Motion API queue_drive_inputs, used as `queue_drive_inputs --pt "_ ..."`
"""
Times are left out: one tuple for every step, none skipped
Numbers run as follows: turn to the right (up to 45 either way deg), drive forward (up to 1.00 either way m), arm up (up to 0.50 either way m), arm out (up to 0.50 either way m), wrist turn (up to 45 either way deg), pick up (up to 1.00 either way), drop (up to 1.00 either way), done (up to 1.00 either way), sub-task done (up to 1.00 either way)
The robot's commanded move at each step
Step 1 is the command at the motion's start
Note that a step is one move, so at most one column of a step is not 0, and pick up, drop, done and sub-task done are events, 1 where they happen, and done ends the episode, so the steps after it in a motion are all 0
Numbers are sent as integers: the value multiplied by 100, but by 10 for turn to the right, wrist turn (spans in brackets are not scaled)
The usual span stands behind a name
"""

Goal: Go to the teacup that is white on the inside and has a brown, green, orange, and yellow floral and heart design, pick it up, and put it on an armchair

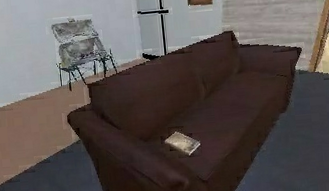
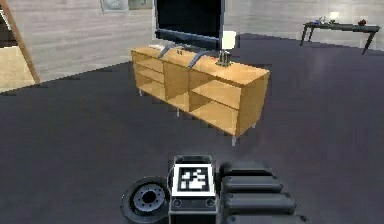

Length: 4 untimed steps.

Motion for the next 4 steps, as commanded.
queue_drive_inputs --pt "-450 0 0 0 0 0 0 0 0" --pt "-450 0 0 0 0 0 0 0 0" --pt "-450 0 0 0 0 0 0 0 0" --pt "-30 0 0 0 0 0 0 0 0"
